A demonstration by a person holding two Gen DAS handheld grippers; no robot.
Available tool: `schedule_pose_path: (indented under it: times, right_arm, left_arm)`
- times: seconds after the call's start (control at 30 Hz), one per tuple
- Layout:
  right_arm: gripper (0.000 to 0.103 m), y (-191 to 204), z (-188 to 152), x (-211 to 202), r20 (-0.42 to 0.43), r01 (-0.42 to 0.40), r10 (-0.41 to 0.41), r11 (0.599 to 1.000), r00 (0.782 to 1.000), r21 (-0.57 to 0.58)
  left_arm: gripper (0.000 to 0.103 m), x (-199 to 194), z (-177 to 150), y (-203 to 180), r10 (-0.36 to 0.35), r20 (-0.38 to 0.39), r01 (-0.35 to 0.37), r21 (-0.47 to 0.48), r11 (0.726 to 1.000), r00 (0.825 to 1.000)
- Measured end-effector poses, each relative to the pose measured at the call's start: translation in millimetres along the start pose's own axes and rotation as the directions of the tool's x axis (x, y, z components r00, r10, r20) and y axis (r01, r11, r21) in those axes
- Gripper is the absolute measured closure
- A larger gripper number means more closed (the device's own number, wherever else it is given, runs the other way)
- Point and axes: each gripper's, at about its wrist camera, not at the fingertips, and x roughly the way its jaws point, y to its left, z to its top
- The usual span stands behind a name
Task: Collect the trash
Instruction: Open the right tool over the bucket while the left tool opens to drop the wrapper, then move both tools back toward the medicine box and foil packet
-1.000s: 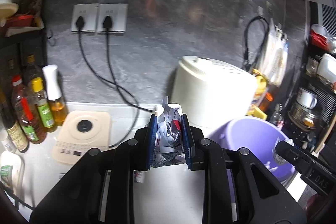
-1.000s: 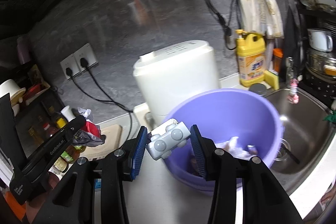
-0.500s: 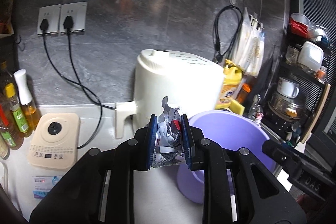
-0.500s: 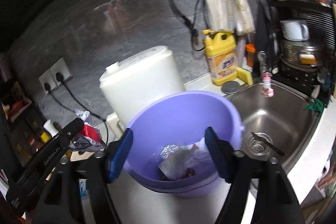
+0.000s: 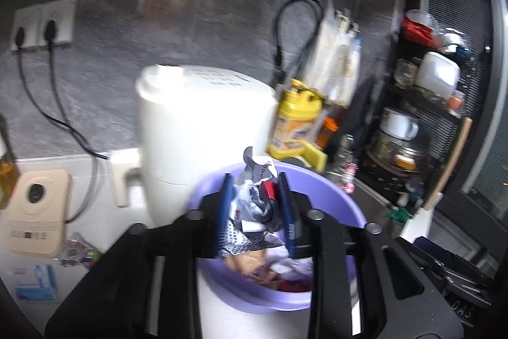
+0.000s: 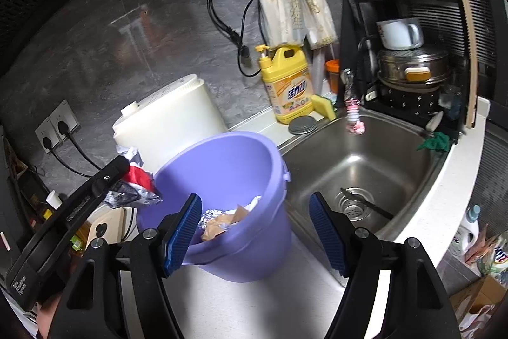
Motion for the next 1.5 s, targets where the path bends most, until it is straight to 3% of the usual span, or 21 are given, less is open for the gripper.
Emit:
schedule_pose_path:
  times: [0.03, 0.07, 0.17, 0.47, 0.77, 1.0, 1.5]
  right_arm:
    - [0.033, -1.6, 0.1, -1.9, 0.003, 0.002, -0.002, 1.0, 1.0, 0.002]
    - [0.033, -3.6, 0.2, -3.3, 0.005, 0.001, -0.001, 1.0, 1.0, 0.007]
    - [0.033, -9.6, -0.4, -3.9, 0.005, -0.004, 0.004, 0.999, 1.0, 0.032]
    - [0.031, 11.1, -1.5, 4.2, -0.007, -0.035, 0.035, 0.999, 0.999, -0.001]
    - [0.022, 59.9, -8.1, 14.0, -0.027, -0.127, 0.126, 0.989, 0.992, -0.072]
    - [0.008, 94.9, -17.9, 12.5, -0.032, -0.173, 0.17, 0.974, 0.985, -0.148]
    - [0.008, 144.2, -44.9, 22.9, -0.114, -0.281, 0.263, 0.941, 0.958, -0.188]
  left_arm:
    - [0.049, 2.4, -0.9, -3.0, -0.007, -0.009, 0.007, 0.007, 1.0, 1.0]
    - [0.045, 4.2, -1.6, -6.5, -0.012, -0.02, 0.012, 0.02, 1.0, 1.0]
    - [0.043, 0.3, -1.0, -8.2, 0.019, -0.011, -0.018, 0.051, 0.999, 1.0]
    - [0.035, -23.7, 2.1, 45.8, 0.106, 0.007, -0.106, -0.01, 0.994, 0.994]
    - [0.018, -51.1, 1.1, 87.2, 0.218, 0.031, -0.216, -0.042, 0.975, 0.975]
    - [0.007, -73.1, -4.6, 114.9, 0.295, 0.034, -0.292, -0.068, 0.954, 0.955]
    - [0.006, -112.0, -22.8, 160.9, 0.415, 0.012, -0.412, -0.104, 0.905, 0.91]
